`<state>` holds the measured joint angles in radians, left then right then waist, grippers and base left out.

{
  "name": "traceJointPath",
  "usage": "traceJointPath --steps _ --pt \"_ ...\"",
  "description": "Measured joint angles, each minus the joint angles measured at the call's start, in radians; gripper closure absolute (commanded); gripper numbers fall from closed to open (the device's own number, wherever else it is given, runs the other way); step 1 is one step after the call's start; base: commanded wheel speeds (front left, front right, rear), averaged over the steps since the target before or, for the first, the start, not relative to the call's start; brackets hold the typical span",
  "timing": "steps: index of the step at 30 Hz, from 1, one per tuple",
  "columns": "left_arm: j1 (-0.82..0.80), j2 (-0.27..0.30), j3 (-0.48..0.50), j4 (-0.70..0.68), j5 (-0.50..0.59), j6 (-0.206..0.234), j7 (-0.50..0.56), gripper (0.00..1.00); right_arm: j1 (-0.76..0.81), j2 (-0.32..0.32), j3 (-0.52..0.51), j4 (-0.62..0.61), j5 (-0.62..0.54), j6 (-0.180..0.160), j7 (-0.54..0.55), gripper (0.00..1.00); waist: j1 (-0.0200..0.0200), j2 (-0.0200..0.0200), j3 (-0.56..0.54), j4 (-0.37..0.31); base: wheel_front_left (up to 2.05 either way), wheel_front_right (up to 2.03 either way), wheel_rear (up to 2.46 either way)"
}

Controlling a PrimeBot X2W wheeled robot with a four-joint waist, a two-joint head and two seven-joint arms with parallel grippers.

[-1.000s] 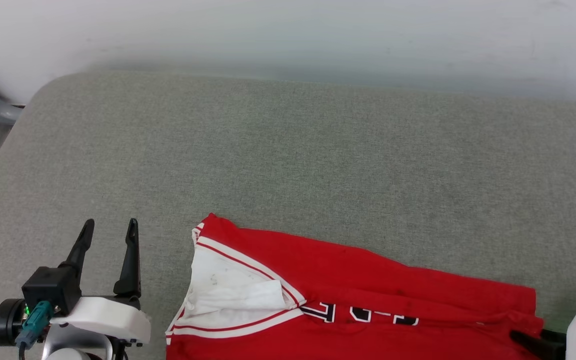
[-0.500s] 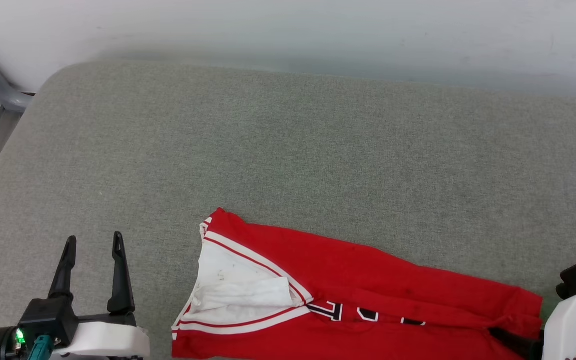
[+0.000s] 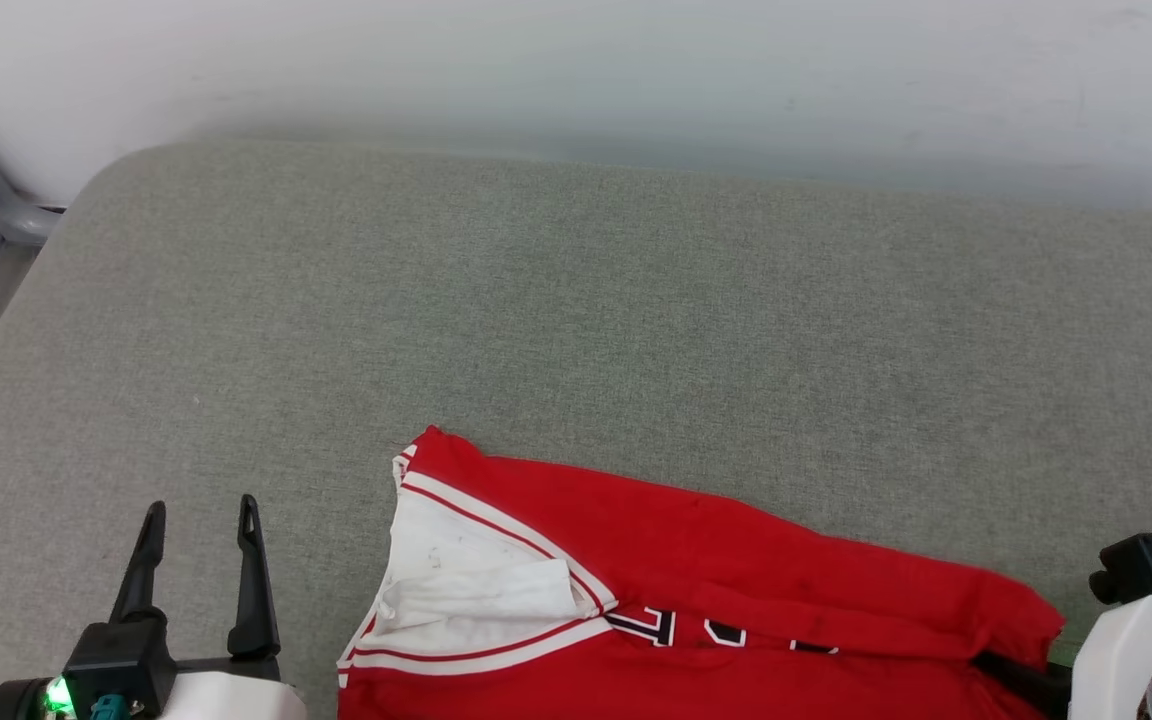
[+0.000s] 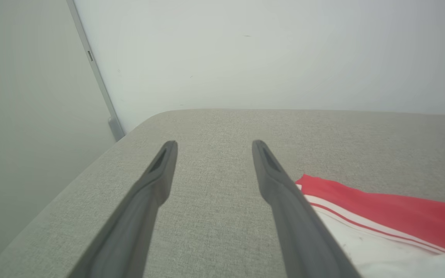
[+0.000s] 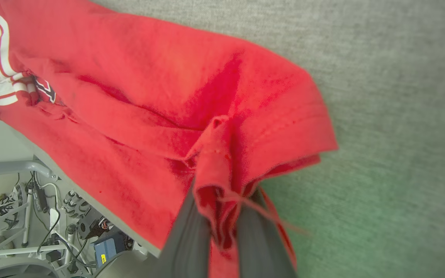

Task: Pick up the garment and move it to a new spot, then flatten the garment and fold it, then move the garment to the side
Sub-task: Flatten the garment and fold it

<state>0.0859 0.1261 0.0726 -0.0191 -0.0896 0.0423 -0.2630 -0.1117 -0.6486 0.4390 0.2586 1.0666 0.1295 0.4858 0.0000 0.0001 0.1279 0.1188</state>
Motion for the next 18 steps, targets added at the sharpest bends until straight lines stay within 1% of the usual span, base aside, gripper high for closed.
traceJointPath --steps 3,7,9,13,18 --pt "0.012 -0.014 0.009 -0.001 0.019 -0.016 0.0 0.0 0.0 -0.028 -0.002 -0.006 0.012 0.002 -0.027 1.0 0.0 0.0 -0.009 -0.007 0.0 0.0 0.0" --pt "0.012 -0.022 0.015 -0.001 0.04 -0.034 0.0 0.0 0.001 -0.071 -0.032 0.01 0.026 0.002 -0.056 1.0 0.0 0.0 -0.018 -0.014 0.0 0.0 0.0" --pt "0.013 -0.026 0.016 0.0 0.05 -0.035 0.0 0.0 0.002 -0.094 -0.052 0.027 0.035 0.002 -0.061 1.0 0.0001 0.0 -0.023 -0.016 0.0 0.0 0.0" --pt "0.019 -0.034 0.018 0.0 0.06 -0.042 0.0 0.0 0.006 -0.131 -0.094 0.074 0.04 0.002 -0.072 1.0 0.0 0.0 -0.029 -0.018 0.0 0.0 0.0" --pt "0.027 -0.039 0.012 0.001 0.068 -0.051 0.0 0.0 0.013 -0.171 -0.143 0.175 0.015 0.002 -0.072 1.0 0.0 0.0 -0.03 -0.017 0.0 0.0 0.0"
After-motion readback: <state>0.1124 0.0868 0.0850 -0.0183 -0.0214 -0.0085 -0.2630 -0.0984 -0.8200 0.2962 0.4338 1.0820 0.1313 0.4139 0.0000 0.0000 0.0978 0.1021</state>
